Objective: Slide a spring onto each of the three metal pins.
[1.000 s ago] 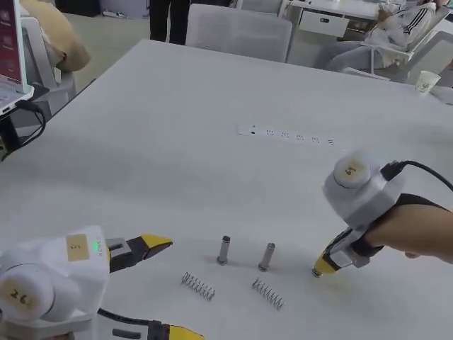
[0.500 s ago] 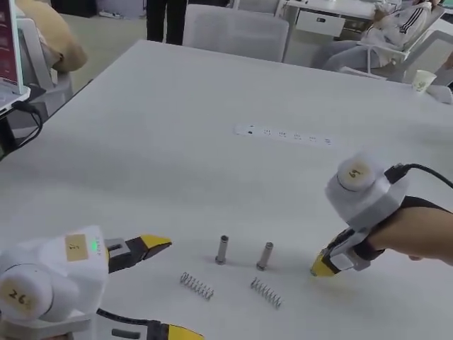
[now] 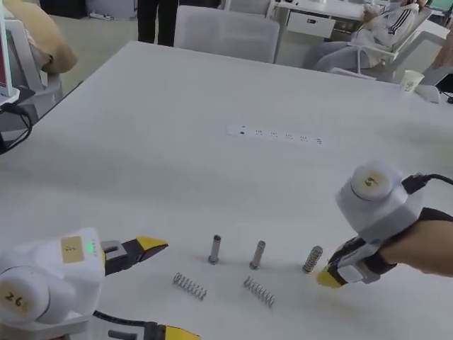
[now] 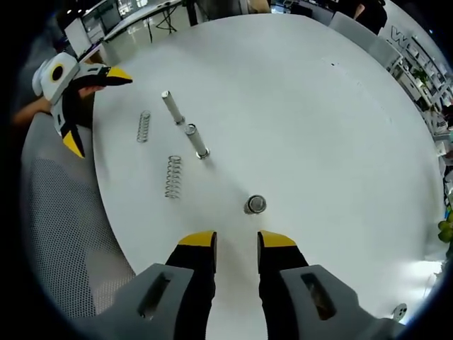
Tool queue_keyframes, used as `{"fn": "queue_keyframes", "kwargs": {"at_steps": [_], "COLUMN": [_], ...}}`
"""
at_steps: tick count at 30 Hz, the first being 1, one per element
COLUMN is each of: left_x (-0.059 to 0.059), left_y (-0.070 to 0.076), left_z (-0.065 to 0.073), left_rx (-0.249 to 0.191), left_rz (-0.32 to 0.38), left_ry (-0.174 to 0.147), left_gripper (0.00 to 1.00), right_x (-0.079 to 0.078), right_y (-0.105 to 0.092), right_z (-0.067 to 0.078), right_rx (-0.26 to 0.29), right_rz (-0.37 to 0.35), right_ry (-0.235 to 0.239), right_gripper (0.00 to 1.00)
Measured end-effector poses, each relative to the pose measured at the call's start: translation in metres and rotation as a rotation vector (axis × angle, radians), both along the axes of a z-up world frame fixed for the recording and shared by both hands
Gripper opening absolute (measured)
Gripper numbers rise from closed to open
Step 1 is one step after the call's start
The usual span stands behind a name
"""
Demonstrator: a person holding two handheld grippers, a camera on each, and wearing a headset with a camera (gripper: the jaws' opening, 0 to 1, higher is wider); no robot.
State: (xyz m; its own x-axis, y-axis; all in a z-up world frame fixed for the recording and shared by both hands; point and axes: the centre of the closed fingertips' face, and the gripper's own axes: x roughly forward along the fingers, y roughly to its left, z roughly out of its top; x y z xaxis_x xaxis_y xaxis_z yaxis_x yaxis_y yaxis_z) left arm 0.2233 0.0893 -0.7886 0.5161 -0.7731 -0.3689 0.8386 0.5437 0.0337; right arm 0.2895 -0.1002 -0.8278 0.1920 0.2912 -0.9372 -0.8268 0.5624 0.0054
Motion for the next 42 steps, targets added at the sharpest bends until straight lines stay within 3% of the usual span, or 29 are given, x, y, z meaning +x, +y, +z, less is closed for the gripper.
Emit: {"fn": "queue_keyframes", "kwargs": {"at_steps": [7,15,24,32,42], "left_x": [0.000,0.000,0.000,0.002,0.002], "left_y": [0.000,0.002,0.000,0.000,-0.001], "left_z": [0.000,0.002,0.003,0.004,0.002], "left_rx": [0.001,-0.004,-0.008,-0.008,-0.011], "left_rz": [-0.005,-0.002,0.002,0.004,0.008], "left_ry": [-0.001,-0.005,-0.005,-0.008,-0.007], "left_gripper": [0.75,0.75,0.75,0.74,0.73], "right_x": [-0.019,-0.030,-0.038,-0.038,-0.038], "right_y": [0.018,0.047,0.073,0.082,0.081], "right_z": [0.001,0.003,-0.012,-0.023,-0.033], "right_rx": [0.027,0.068,0.085,0.084,0.040], "right_rz": [0.026,0.066,0.109,0.116,0.134], "right_ry": [0.010,0.021,0.046,0.055,0.036], "right_gripper": [0.21,0.21,0.20,0.18,0.15]}}
